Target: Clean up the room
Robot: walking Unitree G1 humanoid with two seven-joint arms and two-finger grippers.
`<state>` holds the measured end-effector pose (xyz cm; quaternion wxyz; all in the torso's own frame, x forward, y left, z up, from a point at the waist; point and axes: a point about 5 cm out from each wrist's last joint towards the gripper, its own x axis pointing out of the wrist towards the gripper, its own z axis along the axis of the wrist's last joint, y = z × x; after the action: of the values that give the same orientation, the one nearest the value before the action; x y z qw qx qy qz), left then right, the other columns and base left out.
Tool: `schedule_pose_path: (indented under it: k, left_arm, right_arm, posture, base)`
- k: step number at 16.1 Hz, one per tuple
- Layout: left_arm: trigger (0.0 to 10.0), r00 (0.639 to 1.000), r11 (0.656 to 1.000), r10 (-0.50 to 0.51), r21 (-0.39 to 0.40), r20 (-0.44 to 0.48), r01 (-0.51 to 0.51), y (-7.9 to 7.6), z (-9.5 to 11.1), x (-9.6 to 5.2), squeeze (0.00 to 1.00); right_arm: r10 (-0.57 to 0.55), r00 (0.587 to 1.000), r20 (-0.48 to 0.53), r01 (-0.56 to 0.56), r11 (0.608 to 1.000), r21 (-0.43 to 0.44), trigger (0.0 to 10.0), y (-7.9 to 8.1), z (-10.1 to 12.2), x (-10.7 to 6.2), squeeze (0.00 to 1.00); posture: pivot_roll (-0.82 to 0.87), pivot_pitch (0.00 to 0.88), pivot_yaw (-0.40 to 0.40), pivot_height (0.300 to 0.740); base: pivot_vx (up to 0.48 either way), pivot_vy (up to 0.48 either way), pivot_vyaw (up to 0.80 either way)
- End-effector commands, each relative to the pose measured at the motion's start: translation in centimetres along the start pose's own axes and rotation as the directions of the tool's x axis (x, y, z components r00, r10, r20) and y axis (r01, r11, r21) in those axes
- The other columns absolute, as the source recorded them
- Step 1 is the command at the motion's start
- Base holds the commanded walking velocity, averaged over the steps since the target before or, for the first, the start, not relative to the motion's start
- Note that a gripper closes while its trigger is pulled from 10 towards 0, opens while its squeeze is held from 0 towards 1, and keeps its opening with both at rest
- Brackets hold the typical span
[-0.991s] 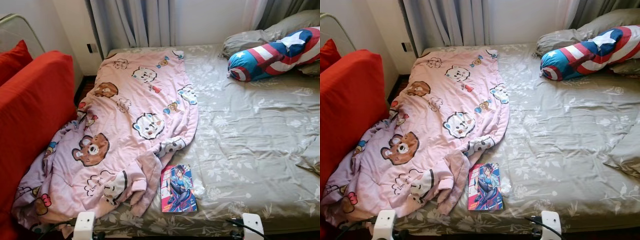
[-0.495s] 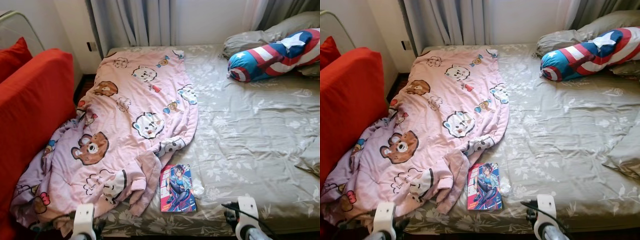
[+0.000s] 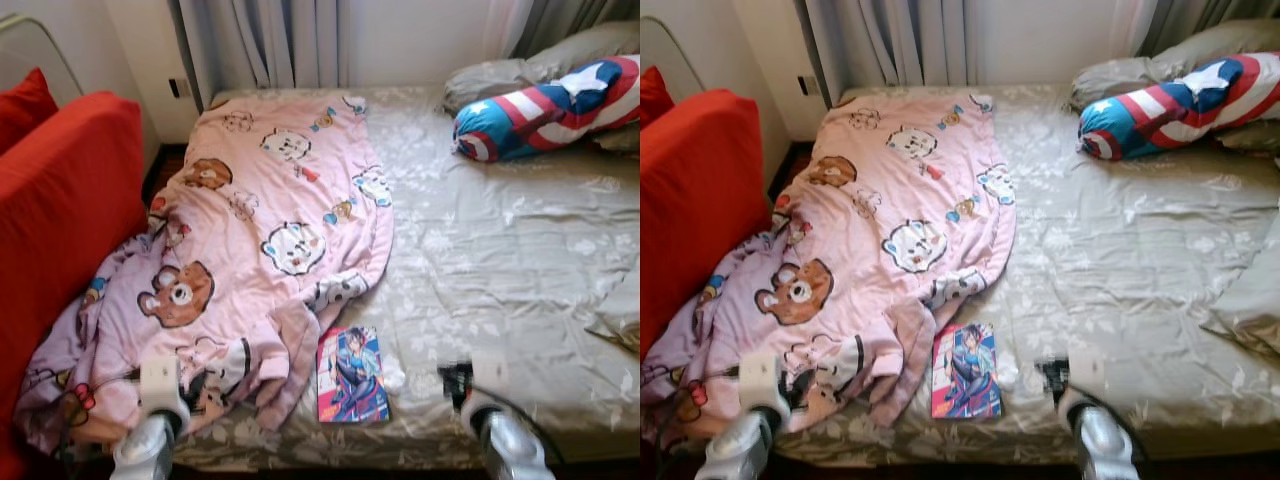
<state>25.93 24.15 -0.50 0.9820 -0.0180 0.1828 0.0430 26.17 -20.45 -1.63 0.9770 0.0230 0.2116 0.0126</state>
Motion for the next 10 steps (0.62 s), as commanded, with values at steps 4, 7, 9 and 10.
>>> schedule_pose_path:
  k: [4, 7, 9, 10]
  left_arm:
    - [10.0, 0.979, 0.998, -0.046, -0.024, 0.199, 0.052, -0.7, 3.2, 0.3, 0.00]
    - [10.0, 0.953, 0.997, -0.062, -0.028, 0.296, 0.073, -0.7, 4.8, -0.4, 0.00]
    - [10.0, 0.939, 0.996, -0.062, -0.042, 0.337, 0.081, -0.7, 5.6, -0.9, 0.00]
    - [10.0, 0.934, 0.995, -0.067, -0.050, 0.352, 0.090, -0.9, 6.0, -1.0, 0.00]
  right_arm:
    - [0.066, 0.970, 0.232, -0.059, 0.998, -0.037, 10.0, 1.5, 4.0, 0.6, 0.00]
    - [0.088, 0.956, 0.280, -0.067, 0.994, -0.081, 10.0, 1.7, 4.7, 0.1, 0.00]
    - [0.081, 0.949, 0.303, -0.060, 0.995, -0.078, 10.0, 1.6, 4.6, -0.7, 0.00]
    - [0.062, 0.946, 0.318, -0.043, 0.997, -0.067, 10.0, 1.2, 4.7, -1.0, 0.00]
  posture:
    - [-0.04, 0.092, -0.017, 0.740]
    - [-0.04, 0.091, -0.022, 0.740]
    - [-0.03, 0.084, -0.027, 0.740]
    - [-0.04, 0.080, -0.027, 0.740]
  base:
    - [0.000, 0.000, 0.00]
    - [0.000, 0.000, 0.00]
    - [0.000, 0.000, 0.00]
    - [0.000, 0.000, 0.00]
